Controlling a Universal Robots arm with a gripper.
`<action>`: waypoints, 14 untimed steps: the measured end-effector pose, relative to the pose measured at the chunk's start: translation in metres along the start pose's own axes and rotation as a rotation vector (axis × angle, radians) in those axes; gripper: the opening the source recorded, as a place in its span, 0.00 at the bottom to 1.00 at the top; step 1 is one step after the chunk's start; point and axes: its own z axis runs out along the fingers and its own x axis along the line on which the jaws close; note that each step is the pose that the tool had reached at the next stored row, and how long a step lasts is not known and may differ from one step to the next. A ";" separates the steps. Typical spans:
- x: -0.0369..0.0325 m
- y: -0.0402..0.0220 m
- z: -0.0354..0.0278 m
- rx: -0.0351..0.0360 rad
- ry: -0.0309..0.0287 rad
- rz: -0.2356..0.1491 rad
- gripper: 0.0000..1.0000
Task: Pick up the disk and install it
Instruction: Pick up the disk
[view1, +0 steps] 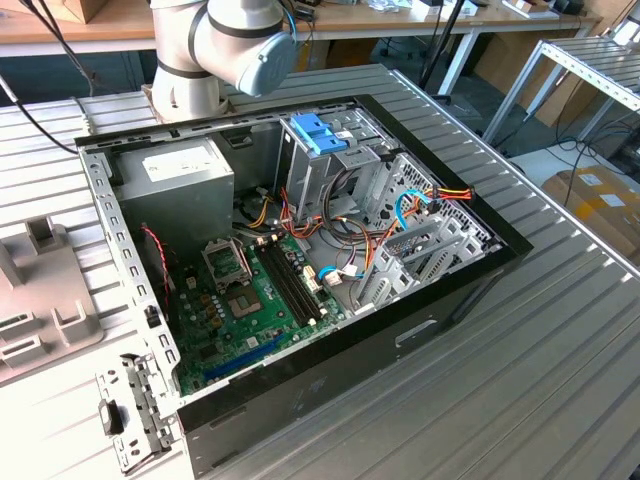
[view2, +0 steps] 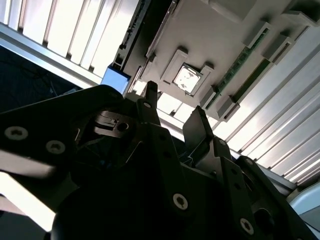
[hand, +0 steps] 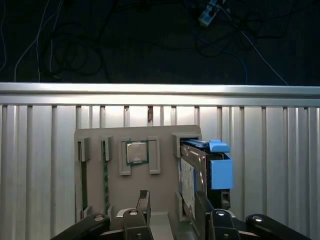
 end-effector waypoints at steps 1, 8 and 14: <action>-0.0003 0.0003 0.0001 -0.0001 0.0001 0.000 0.48; -0.0126 0.0030 0.0026 0.0000 0.0000 0.000 0.48; -0.0243 0.0036 0.0049 0.0000 -0.0001 0.000 0.48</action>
